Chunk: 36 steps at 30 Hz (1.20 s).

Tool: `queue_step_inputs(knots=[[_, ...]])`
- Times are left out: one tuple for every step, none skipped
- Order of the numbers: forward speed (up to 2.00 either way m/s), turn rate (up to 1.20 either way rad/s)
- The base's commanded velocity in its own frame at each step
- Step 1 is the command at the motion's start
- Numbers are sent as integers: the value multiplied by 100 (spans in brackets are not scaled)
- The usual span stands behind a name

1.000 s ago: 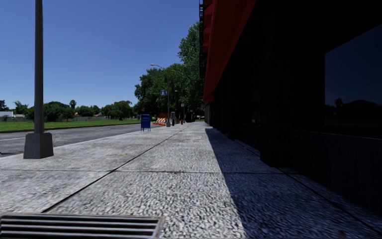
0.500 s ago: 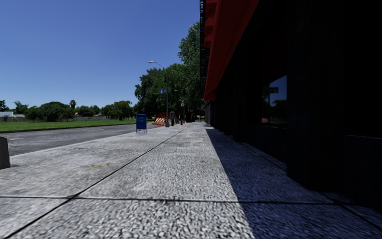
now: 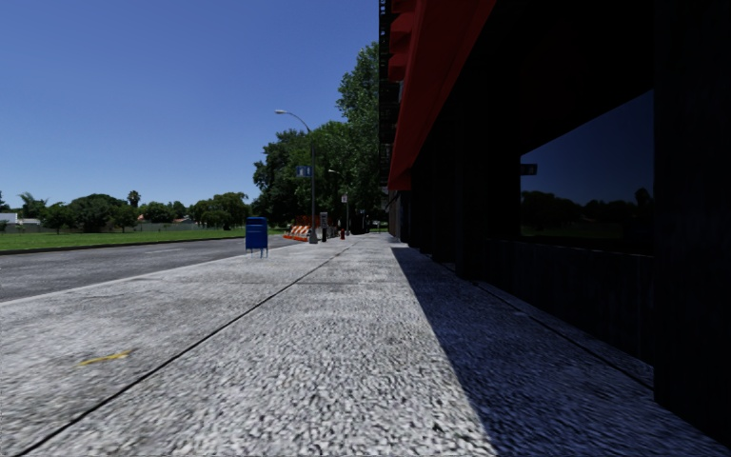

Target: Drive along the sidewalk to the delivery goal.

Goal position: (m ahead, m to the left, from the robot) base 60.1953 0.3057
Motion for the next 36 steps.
queue_step_inputs(knots=[[200, 0], [200, 0], [200, 0], [200, 0], [200, 0], [200, 0], [200, 0], [200, 0], [200, 0], [200, 0], [200, 0], [200, 0], [200, 0], [200, 0], [200, 0], [200, 0], [200, 0], [200, 0], [200, 0], [200, 0], [200, 0], [200, 0], [200, 0], [200, 0], [200, 0], [200, 0], [200, 0], [200, 0], [200, 0], [200, 0], [200, 0], [200, 0], [200, 0], [200, 0], [200, 0], [200, 0]])
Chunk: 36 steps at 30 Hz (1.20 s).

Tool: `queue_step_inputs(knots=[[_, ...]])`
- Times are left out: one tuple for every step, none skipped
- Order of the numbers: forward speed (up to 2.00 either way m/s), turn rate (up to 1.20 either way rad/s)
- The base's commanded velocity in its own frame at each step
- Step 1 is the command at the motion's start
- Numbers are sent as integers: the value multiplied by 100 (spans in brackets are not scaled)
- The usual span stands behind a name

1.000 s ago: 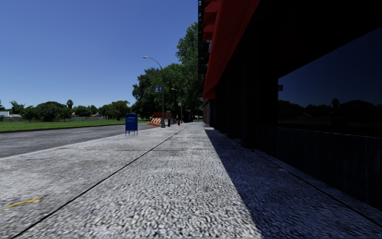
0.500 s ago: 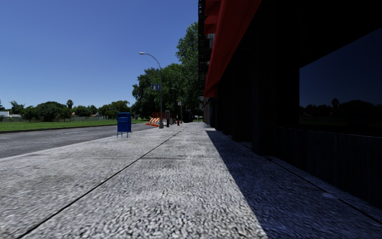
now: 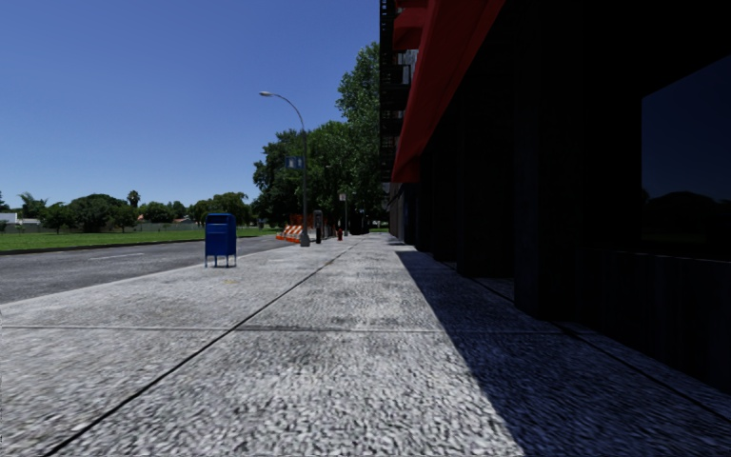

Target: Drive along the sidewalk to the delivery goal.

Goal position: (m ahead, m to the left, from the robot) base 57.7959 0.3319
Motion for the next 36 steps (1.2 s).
queue_step_inputs(knots=[[200, 0], [200, 0], [200, 0], [200, 0], [200, 0], [200, 0], [200, 0], [200, 0], [200, 0], [200, 0], [200, 0], [200, 0], [200, 0], [200, 0], [200, 0], [200, 0], [200, 0], [200, 0], [200, 0], [200, 0], [200, 0], [200, 0], [200, 0], [200, 0], [200, 0], [200, 0], [200, 0], [200, 0], [200, 0], [200, 0], [200, 0], [200, 0], [200, 0], [200, 0], [200, 0], [200, 0]])
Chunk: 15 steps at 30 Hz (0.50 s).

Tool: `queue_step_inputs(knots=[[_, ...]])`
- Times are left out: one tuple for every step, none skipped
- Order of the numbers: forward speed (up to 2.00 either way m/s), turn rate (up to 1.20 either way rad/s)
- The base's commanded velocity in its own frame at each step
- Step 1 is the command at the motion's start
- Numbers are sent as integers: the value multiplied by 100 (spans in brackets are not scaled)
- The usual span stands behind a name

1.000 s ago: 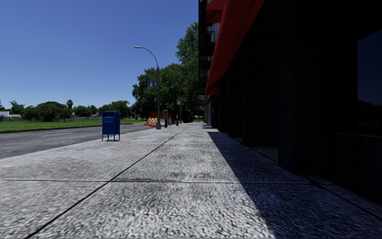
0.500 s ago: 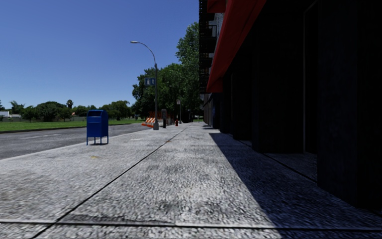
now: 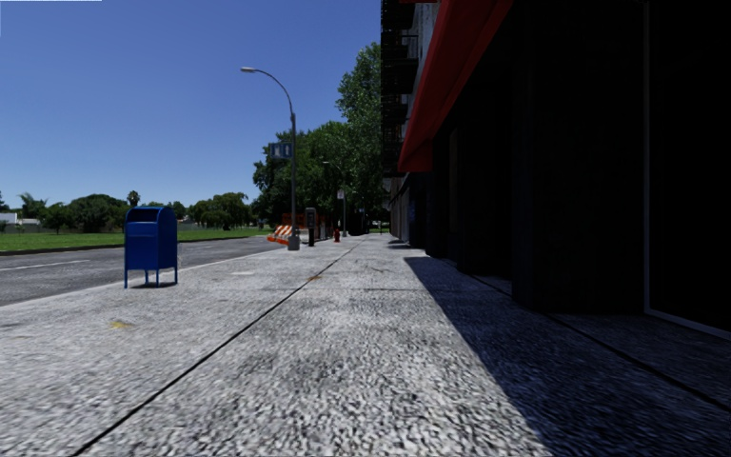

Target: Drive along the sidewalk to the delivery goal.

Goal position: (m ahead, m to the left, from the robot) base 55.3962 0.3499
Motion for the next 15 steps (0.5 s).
queue_step_inputs(knots=[[200, 0], [200, 0], [200, 0], [200, 0], [200, 0], [200, 0], [200, 0], [200, 0], [200, 0], [200, 0], [200, 0], [200, 0], [200, 0], [200, 0], [200, 0]])
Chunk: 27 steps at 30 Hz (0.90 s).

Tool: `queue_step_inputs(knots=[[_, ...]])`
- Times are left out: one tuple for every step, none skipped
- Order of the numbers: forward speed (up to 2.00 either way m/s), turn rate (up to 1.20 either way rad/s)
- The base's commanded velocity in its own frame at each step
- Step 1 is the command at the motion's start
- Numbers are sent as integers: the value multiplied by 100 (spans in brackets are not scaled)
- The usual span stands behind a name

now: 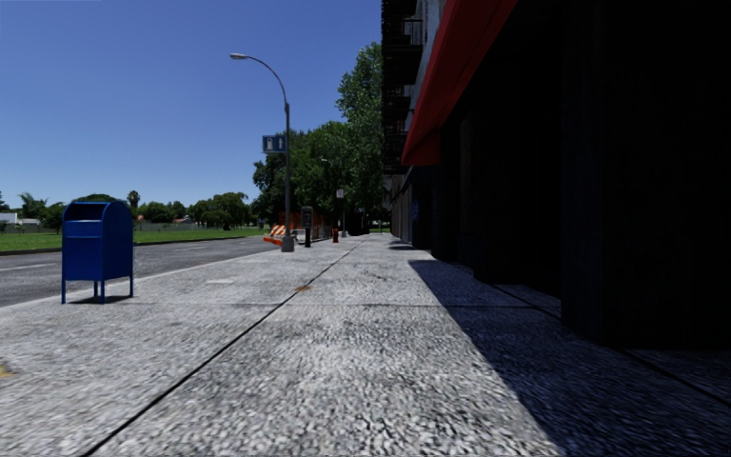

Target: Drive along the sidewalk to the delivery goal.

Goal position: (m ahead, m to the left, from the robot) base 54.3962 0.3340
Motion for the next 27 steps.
queue_step_inputs(knots=[[200, 0], [200, 0], [200, 0], [200, 0], [200, 0], [200, 0], [200, 0], [200, 0], [200, 0], [200, 0], [200, 0], [200, 0], [200, 0], [200, 0], [200, 0], [200, 0], [200, 0], [200, 0], [200, 0], [200, 0], [200, 0], [200, 0], [200, 0], [200, 0], [200, 0], [200, 0], [200, 0]])
